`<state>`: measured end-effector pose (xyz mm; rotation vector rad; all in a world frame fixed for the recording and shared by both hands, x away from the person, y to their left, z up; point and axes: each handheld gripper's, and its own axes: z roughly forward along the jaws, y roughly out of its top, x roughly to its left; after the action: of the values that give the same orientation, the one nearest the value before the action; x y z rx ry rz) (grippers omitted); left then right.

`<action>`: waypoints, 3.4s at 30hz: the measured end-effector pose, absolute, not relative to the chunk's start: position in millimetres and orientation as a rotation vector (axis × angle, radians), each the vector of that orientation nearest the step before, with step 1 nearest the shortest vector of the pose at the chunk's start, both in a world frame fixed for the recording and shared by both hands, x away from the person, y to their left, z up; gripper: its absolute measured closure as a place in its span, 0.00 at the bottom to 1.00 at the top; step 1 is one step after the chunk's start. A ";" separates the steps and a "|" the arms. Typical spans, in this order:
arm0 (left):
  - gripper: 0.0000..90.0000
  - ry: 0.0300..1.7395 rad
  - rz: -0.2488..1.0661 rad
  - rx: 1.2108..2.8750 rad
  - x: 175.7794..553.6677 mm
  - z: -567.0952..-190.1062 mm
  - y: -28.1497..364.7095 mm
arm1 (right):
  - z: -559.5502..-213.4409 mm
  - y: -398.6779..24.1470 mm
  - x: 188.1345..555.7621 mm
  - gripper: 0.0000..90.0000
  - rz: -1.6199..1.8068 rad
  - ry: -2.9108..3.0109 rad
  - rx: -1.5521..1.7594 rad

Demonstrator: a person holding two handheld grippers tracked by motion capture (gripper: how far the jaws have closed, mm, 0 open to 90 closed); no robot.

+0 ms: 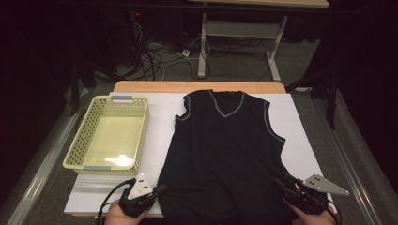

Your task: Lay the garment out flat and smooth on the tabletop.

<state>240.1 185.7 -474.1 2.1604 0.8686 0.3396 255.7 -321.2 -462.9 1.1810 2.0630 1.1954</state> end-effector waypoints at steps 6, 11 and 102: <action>0.97 0.950 0.326 2.162 234.6 -479.6 211.3 | -463.1 -306.1 267.5 0.64 1.205 2.104 1.144; 0.97 0.953 0.315 2.176 232.6 -483.0 212.3 | -462.6 -298.1 271.5 0.64 1.207 2.126 1.120; 0.53 0.985 0.406 2.179 284.5 -484.1 161.6 | -468.2 -404.1 223.9 0.64 1.074 1.890 1.371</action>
<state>284.5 161.6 -484.1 2.1789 0.9845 0.4058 223.9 -404.1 -468.2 1.3708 1.8901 1.0736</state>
